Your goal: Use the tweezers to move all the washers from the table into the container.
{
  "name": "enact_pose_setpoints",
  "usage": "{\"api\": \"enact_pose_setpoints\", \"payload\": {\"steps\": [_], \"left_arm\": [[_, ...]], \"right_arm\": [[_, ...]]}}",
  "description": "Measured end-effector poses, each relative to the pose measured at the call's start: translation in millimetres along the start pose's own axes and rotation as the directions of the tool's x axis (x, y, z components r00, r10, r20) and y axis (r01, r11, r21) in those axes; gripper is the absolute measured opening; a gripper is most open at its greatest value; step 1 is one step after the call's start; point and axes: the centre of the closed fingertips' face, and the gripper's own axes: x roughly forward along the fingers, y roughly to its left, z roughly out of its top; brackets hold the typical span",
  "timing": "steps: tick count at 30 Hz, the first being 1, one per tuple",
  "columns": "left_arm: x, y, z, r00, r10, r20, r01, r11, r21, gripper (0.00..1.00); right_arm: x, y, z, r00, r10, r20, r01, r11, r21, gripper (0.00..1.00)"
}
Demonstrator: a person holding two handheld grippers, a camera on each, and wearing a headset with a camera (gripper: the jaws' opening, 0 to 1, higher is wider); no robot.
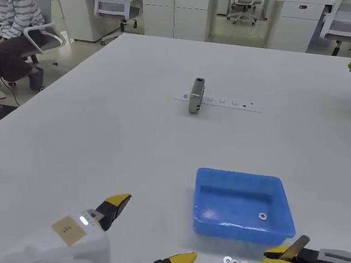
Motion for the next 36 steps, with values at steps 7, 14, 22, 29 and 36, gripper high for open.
{"api": "enact_pose_setpoints", "payload": {"steps": [7,14,22,29,36], "left_arm": [[0.0,-0.2,0.1,1.0,-0.004,0.002,0.004,1.0,-0.003,0.8],[-0.4,-2.3,3.8,0.9996,-0.016,0.023,0.016,1.0,-0.011,0.81],[-0.4,-2.5,6.1,0.9992,-0.019,0.036,0.02,1.0,-0.024,0.82],[-0.8,-1.6,6.9,0.999,-0.016,0.043,0.018,0.999,-0.034,0.82],[0.2,-4.5,4.8,0.9992,-0.03,0.028,0.03,0.999,-0.019,0.82]], "right_arm": [[-8.2,-7.8,18.7,0.9985,-0.029,0.046,0.029,1.0,0.002,0.03],[-13.2,-15.1,32.3,0.9953,-0.05,0.082,0.049,0.999,0.021,0.03],[-11.2,-23.0,40.5,0.9952,-0.048,0.086,0.048,0.999,0.012,0.03],[-8.0,-25.5,44.9,0.995,-0.036,0.093,0.035,0.999,0.013,0.03],[-3.1,-41.2,52.6,0.9955,-0.006,0.095,0.003,0.999,0.032,0.03]]}}
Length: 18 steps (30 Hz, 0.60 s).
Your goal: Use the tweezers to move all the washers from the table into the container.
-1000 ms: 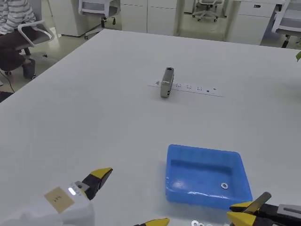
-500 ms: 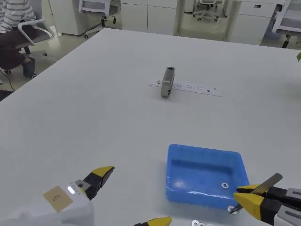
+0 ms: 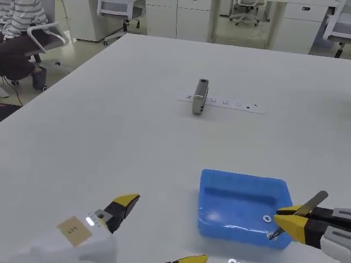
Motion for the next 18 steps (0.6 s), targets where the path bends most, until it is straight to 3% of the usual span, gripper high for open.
{"api": "enact_pose_setpoints", "payload": {"steps": [4,18], "left_arm": [[0.3,0.2,-1.5,1.0,-0.001,-0.007,0.001,1.0,-0.003,0.82],[0.6,0.4,-2.0,1.0,-0.003,-0.005,0.003,1.0,-0.011,0.82]], "right_arm": [[3.3,-9.2,4.9,0.9999,-0.005,0.016,0.004,1.0,0.027,0.03],[26.0,-36.7,-3.6,0.9986,-0.033,-0.042,0.035,0.998,0.053,0.03]]}}
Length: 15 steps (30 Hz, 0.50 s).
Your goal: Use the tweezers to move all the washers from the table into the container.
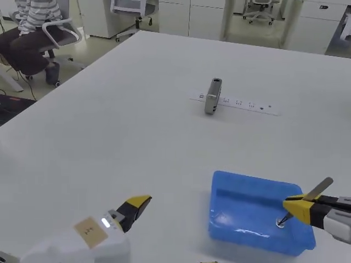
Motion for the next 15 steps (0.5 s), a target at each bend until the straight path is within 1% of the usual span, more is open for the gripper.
{"api": "enact_pose_setpoints", "payload": {"steps": [3,15], "left_arm": [[-0.2,0.6,0.0,1.0,0.003,0.001,-0.003,1.0,-0.002,0.82],[-0.7,2.1,1.3,0.9999,0.008,0.009,-0.008,1.0,-0.007,0.81]], "right_arm": [[4.3,-3.3,-0.4,0.9999,-0.007,-0.01,0.007,1.0,-0.001,0.03],[21.0,-10.3,-3.8,0.9991,-0.007,-0.042,0.007,1.0,-0.003,0.03]]}}
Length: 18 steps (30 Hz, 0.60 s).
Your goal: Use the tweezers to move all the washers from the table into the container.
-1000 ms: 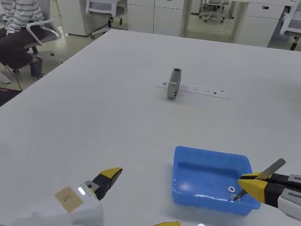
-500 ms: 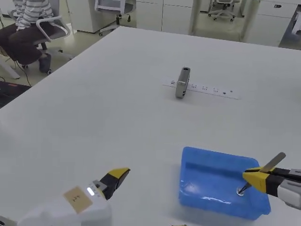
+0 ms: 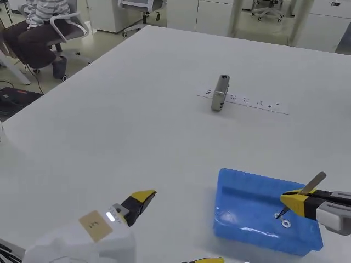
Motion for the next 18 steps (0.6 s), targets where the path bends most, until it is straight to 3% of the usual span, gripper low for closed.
{"api": "enact_pose_setpoints", "payload": {"steps": [4,18], "left_arm": [[0.1,-0.1,-0.4,1.0,0.0,-0.003,0.0,1.0,0.002,0.81],[0.0,0.3,0.1,1.0,0.001,-0.001,-0.001,1.0,0.0,0.81]], "right_arm": [[6.3,-5.7,-4.6,0.9998,-0.006,-0.019,0.007,1.0,0.012,0.03],[14.9,-3.9,-13.0,0.9984,-0.01,-0.056,0.01,1.0,-0.011,0.03]]}}
